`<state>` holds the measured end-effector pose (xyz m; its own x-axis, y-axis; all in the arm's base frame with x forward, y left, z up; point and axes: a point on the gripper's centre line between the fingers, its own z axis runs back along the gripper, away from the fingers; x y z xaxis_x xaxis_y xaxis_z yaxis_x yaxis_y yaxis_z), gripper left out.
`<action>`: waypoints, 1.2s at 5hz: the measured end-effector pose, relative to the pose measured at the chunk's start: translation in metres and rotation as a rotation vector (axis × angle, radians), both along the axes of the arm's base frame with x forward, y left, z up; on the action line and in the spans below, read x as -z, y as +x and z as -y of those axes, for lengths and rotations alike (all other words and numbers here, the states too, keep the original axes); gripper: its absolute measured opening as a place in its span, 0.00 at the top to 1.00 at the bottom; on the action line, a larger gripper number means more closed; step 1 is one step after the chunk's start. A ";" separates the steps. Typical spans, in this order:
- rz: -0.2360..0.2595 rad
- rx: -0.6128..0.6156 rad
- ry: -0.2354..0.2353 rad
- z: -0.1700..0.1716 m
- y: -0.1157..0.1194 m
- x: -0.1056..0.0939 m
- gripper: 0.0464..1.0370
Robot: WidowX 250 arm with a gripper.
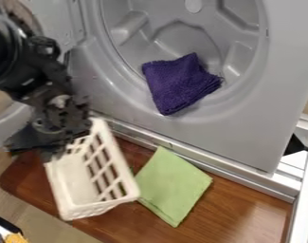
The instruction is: Move the white basket on the left side of the green cloth
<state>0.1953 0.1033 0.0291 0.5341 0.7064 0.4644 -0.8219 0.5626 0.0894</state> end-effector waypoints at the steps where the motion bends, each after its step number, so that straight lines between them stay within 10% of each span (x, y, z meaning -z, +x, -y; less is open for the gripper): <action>1: -0.006 -0.041 -0.049 -0.006 -0.005 0.017 0.93; 4: -0.062 -0.014 -0.102 0.004 0.004 0.031 0.15; 6: -0.068 0.019 -0.087 0.009 0.020 0.023 0.03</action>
